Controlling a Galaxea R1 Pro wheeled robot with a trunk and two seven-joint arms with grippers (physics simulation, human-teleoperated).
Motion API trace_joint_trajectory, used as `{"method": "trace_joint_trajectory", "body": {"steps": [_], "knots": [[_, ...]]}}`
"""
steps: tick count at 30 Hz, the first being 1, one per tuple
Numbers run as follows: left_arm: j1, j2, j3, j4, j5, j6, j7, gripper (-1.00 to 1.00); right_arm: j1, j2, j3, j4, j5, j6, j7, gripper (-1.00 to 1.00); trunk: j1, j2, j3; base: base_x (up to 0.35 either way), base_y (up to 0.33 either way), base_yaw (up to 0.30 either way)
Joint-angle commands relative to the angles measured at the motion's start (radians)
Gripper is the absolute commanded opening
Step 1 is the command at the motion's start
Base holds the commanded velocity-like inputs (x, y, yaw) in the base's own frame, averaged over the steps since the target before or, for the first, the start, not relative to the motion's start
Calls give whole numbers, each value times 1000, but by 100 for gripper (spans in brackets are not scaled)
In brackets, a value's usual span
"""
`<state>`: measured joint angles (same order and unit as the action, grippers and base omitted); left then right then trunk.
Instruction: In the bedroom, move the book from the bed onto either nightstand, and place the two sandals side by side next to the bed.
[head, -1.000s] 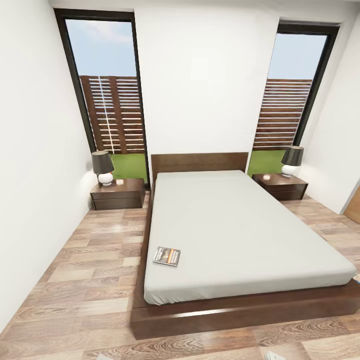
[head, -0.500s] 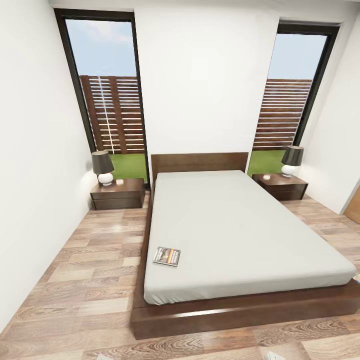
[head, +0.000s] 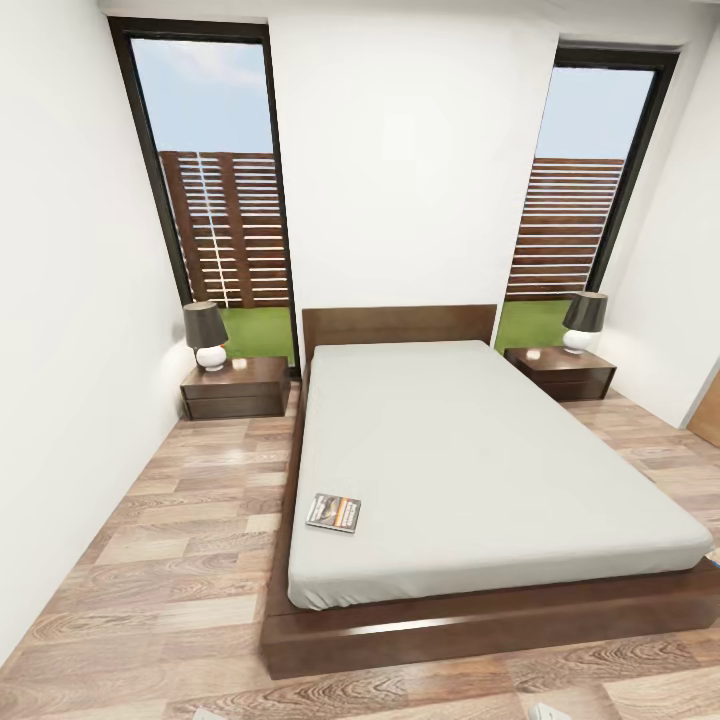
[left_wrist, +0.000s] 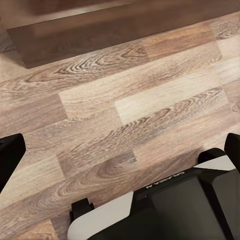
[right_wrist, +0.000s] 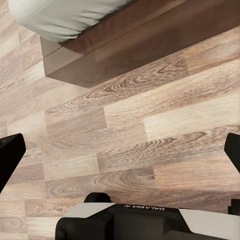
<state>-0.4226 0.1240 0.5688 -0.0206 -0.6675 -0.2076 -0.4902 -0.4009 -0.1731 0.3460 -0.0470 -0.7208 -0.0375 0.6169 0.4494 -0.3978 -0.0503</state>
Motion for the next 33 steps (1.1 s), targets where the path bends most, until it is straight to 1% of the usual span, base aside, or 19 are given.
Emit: {"method": "trace_joint_trajectory", "body": {"steps": [1,9,17,27,33], "knots": [[-1,0,8,0,-11,-4,-3,100,-1,0,8,1,-7,-4,3,100,1,-2,-2,0,0,0],[-1,0,8,-1,-10,-5,-4,100,-1,0,11,1,-7,-4,4,100,1,-2,-2,27,0,0],[-1,0,8,-1,-9,-6,-4,100,-1,0,10,1,-7,-4,4,100,1,-2,-2,252,0,0],[-1,0,8,-1,-10,-5,-4,100,-1,0,11,1,-7,-4,4,100,1,-2,-2,65,0,0],[-1,0,8,-1,-10,-5,-4,100,-1,0,14,0,-8,-4,4,100,1,-2,-2,277,0,0]]}}
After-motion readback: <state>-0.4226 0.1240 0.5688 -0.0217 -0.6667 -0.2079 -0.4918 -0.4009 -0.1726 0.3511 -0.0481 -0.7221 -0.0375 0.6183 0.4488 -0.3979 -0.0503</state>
